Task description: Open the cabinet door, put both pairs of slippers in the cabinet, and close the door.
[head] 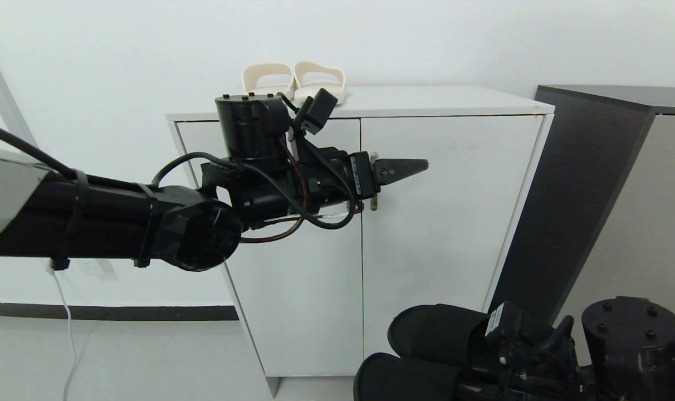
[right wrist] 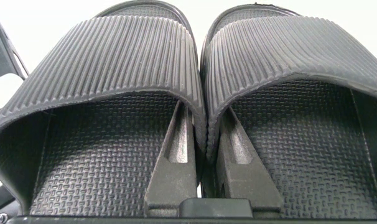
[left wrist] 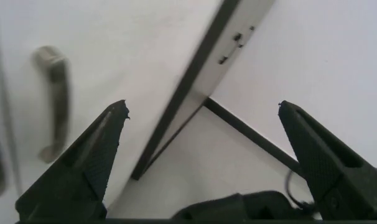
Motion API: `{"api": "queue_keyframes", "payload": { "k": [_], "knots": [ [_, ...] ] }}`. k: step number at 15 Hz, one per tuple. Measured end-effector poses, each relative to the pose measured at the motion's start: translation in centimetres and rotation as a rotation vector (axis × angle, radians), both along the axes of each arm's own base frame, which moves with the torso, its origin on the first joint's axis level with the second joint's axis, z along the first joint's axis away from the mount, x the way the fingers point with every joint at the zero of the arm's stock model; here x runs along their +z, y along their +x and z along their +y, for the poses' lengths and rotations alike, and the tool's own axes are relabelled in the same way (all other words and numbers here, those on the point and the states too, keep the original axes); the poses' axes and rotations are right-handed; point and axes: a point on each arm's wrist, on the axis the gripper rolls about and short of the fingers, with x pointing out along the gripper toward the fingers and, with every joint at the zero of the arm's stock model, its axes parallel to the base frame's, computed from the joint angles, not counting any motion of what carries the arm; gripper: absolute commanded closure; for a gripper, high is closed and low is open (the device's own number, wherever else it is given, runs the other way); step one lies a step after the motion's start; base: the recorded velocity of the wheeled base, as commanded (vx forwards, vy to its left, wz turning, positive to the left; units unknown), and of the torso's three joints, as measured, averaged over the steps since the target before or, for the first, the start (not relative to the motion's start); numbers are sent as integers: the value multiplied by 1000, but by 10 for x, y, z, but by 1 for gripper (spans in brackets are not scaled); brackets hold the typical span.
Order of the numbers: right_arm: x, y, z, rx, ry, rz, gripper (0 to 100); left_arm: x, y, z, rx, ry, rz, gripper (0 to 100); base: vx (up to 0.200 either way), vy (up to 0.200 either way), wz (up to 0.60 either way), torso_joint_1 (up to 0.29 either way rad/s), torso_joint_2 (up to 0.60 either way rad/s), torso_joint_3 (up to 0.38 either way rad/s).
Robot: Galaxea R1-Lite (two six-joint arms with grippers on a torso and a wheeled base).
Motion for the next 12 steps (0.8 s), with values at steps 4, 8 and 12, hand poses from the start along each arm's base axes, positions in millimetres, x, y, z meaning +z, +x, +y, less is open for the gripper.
{"api": "queue_keyframes", "payload": {
  "k": [4,8,12],
  "knots": [
    [0,0,0,1,-1,1,100,-5,10,8,59,7,10,0,0,0,0,0,0,0],
    [-2,1,1,3,-8,6,100,-9,12,14,96,15,23,0,0,0,0,0,0,0],
    [-3,1,2,3,-11,8,100,-14,18,10,123,20,30,0,0,0,0,0,0,0]
  ]
}}
